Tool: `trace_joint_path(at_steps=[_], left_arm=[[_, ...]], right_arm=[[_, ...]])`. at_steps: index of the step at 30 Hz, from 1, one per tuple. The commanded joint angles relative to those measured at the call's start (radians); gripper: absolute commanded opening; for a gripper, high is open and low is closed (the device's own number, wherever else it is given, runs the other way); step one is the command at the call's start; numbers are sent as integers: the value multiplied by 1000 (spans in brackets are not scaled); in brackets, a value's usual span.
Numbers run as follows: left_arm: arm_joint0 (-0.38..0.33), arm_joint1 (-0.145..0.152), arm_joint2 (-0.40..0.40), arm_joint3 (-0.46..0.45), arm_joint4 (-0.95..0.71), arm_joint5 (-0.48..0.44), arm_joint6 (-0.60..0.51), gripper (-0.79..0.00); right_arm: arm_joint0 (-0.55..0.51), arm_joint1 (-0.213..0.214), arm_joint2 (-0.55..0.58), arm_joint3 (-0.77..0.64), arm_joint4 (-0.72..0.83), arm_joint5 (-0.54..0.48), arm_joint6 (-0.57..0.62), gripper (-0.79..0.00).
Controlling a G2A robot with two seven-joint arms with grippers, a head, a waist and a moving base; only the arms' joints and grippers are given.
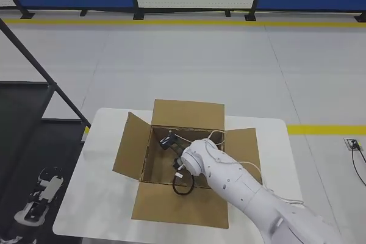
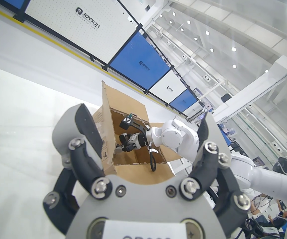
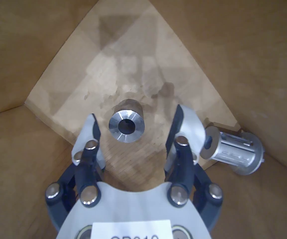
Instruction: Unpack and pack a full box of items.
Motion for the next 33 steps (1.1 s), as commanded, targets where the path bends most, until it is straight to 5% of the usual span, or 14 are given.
trace_joint_path(at_steps=[1, 11, 19, 26, 33], left_arm=[[-8, 2, 3, 0, 3, 9, 1, 0], [-30, 9, 17, 7, 14, 25, -2, 0], [-52, 15, 44, 4, 41, 45, -12, 0], [-75, 21, 76, -6, 72, 63, -21, 0], [-105, 26, 128, -4, 104, 77, -26, 0]], right_arm=[[8, -18, 0, 46, 14, -23, 3, -708], [43, -77, 18, 195, 56, -125, -21, -785], [55, -61, 60, 178, 52, -205, -91, -785], [-28, 25, 133, -32, -26, -175, -176, -785], [-287, 187, 346, -556, -218, -12, -120, -785]])
